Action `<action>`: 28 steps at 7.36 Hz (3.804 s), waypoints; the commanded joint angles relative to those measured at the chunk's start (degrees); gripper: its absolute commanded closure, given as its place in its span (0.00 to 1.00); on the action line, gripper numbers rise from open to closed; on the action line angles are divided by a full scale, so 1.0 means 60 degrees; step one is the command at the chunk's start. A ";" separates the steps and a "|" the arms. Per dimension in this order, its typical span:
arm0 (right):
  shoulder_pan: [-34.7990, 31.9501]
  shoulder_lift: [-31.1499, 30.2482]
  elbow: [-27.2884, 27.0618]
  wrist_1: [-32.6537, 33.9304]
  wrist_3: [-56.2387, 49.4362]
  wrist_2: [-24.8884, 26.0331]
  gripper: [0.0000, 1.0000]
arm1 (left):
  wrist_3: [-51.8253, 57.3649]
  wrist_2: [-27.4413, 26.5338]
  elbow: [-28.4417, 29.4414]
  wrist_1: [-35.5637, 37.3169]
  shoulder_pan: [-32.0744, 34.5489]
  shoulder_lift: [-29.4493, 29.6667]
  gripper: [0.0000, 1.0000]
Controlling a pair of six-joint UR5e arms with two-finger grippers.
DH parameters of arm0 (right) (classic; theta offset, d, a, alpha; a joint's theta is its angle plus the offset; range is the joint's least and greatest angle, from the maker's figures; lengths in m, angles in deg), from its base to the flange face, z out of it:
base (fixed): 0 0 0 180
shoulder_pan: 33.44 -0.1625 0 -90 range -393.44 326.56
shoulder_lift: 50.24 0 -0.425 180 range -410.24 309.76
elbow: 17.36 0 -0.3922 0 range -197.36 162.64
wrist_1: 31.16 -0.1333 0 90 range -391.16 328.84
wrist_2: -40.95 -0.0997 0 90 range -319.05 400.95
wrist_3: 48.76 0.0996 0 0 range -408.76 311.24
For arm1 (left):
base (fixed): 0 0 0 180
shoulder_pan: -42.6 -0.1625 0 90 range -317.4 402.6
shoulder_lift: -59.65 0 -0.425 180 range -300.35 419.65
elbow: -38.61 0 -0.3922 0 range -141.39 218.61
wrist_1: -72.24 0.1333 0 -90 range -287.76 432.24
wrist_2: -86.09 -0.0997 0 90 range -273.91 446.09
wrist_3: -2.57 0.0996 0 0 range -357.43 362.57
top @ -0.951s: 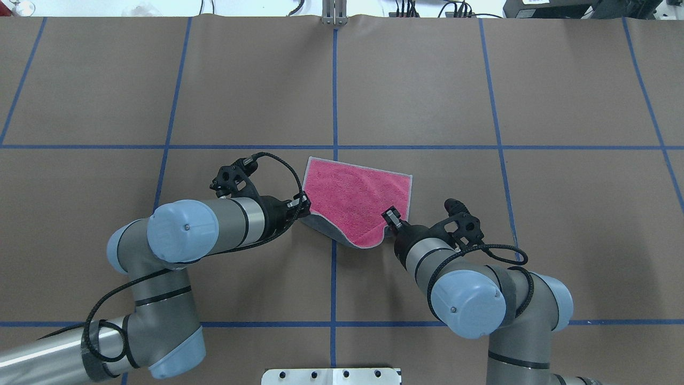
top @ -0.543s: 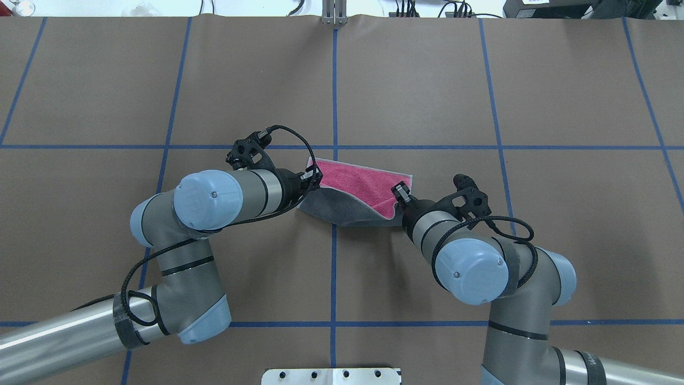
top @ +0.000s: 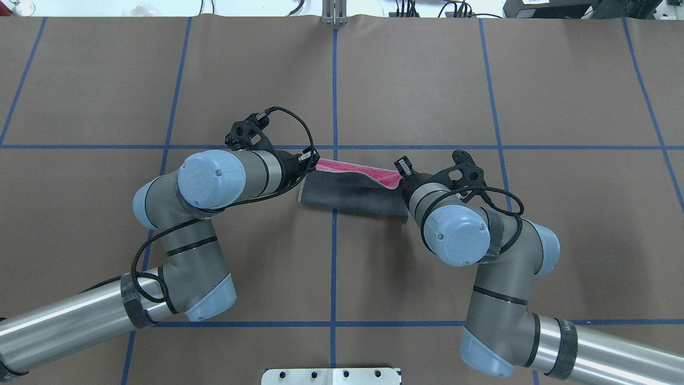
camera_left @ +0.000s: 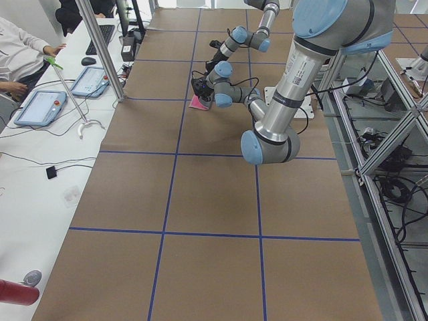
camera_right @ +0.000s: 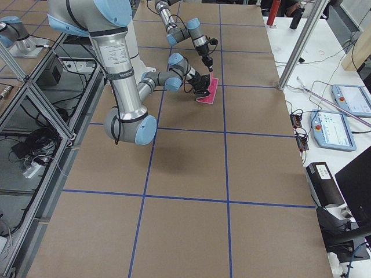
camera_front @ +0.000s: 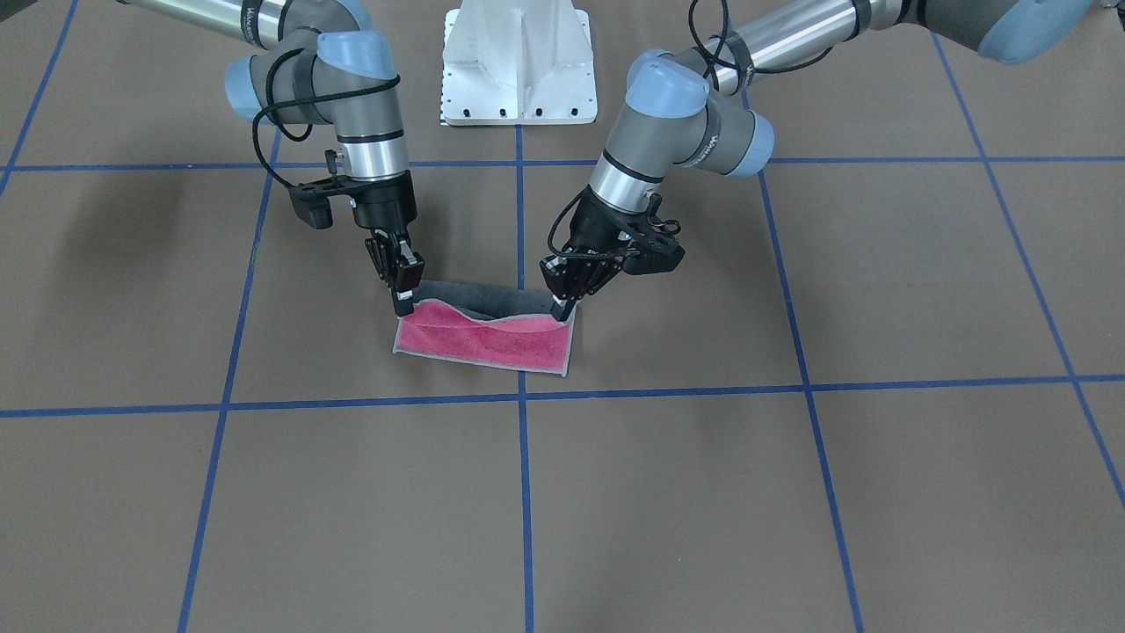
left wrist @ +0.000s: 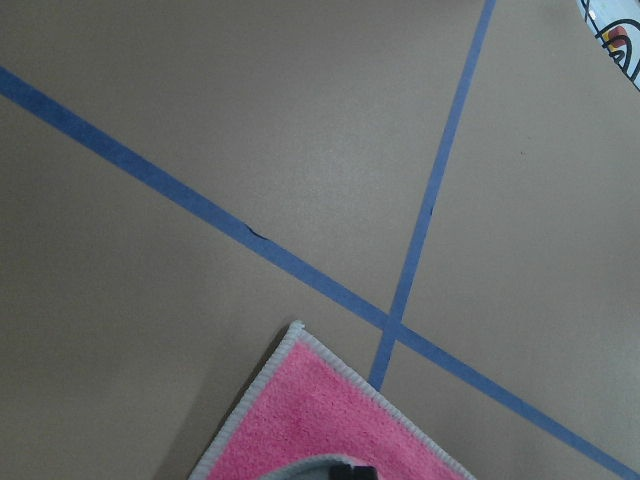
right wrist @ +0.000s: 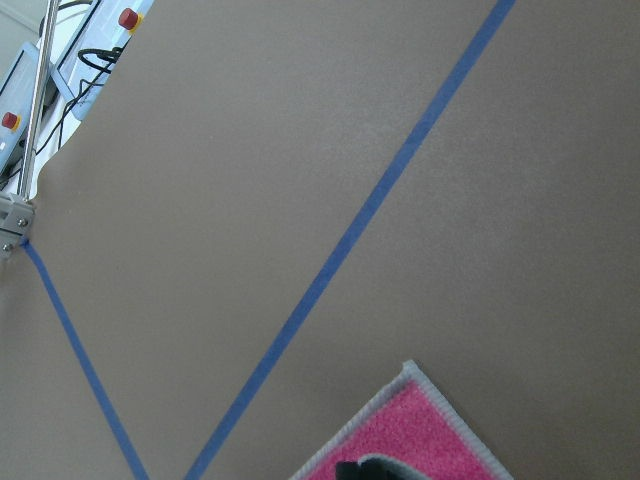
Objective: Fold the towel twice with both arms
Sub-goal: 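Lift both corners and fold them over toward the far edge, then release the right gripper and raise it away while the left gripper holds the towel, then grasp the folded towel's end nearest the left gripper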
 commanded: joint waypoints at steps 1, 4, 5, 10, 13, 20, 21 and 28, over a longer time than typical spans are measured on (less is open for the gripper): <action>-0.0221 0.0156 0.0186 0.0006 -0.0011 -0.0186 1.00 | 0.0002 0.0000 0.0243 0.0000 0.0087 0.0147 1.00; -0.0237 0.0200 0.0259 0.0006 -0.0287 -0.0261 1.00 | 0.0016 -0.0014 0.0975 -0.0015 0.0116 0.0601 1.00; -0.0237 0.0215 0.0274 0.0006 -0.0463 -0.0276 0.81 | 0.0321 -0.0015 0.1005 -0.0029 0.0160 0.0602 1.00; -0.1098 0.0567 0.0392 0.0270 -0.2014 -0.1678 0.00 | 0.1026 0.0291 0.0933 0.0000 0.0438 0.0587 0.00; -0.1918 -0.0060 -0.0892 0.1666 -0.5577 -0.3492 0.00 | 0.1834 0.1143 0.0699 -0.0190 0.0410 0.0237 0.00; -0.4880 -0.1396 -0.2070 0.3478 -1.3180 -0.7102 0.00 | 0.0222 0.1055 0.0727 -0.0865 -0.0102 -0.0101 0.09; -0.4880 -0.1410 -0.2070 0.3478 -1.3165 -0.7088 0.00 | 0.0222 0.1040 0.0756 -0.0850 -0.0205 -0.0058 0.09; -0.4880 -0.1410 -0.2070 0.3478 -1.3165 -0.7073 0.00 | 0.0222 0.0645 0.0874 -0.0850 -0.0323 -0.0087 0.26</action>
